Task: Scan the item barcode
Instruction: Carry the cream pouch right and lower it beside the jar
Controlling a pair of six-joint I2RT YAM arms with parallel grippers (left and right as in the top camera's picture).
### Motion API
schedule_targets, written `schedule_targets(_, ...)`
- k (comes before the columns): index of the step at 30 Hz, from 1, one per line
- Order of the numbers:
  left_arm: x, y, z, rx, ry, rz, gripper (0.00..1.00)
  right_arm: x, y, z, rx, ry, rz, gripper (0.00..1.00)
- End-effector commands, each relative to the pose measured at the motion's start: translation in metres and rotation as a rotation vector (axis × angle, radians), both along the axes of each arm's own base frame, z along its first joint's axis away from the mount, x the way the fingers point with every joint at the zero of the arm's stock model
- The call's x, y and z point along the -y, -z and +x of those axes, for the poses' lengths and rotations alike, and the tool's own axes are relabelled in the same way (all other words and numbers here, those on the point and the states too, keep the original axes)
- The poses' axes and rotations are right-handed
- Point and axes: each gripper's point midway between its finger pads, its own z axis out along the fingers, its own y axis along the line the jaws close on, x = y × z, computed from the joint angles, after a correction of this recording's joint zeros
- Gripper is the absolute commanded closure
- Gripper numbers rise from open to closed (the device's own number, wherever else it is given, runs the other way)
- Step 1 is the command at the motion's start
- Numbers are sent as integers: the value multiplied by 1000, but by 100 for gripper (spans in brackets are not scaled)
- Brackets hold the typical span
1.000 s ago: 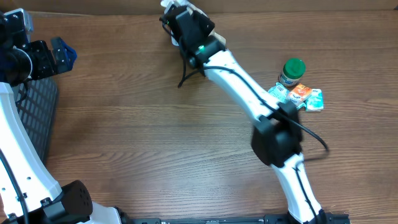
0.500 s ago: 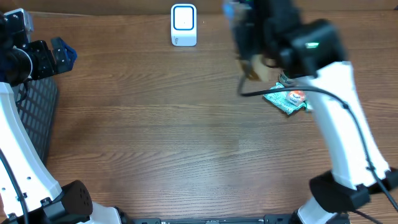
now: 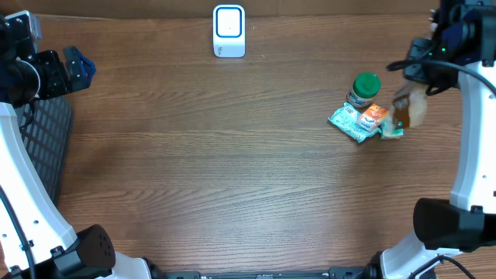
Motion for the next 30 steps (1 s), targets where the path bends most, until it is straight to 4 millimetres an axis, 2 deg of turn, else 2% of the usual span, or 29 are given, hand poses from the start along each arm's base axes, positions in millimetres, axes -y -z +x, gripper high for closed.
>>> schedule_targets(1,2,0,2,0,15,8,0,30,24,-1,-81,70,-96,96)
schedule_targets(9,2,0,2,0,15,8,0,63,86,5,-258,-89,-325,96)
schedule_targets(12,2,0,2,-1,15,8,0,71,98,8,-278,-103,-385,96)
schedule_targets(17,2,0,2,-1,15,8,0,71,120,24,-228,-125,-386,96)
schedule_targets(22,2,0,2,0,15,8,0,64,144,28,-253,-232,-366,96)
schedule_targets(30,2,0,2,0,15,8,0,62,154,24,-272,-240,-357,94)
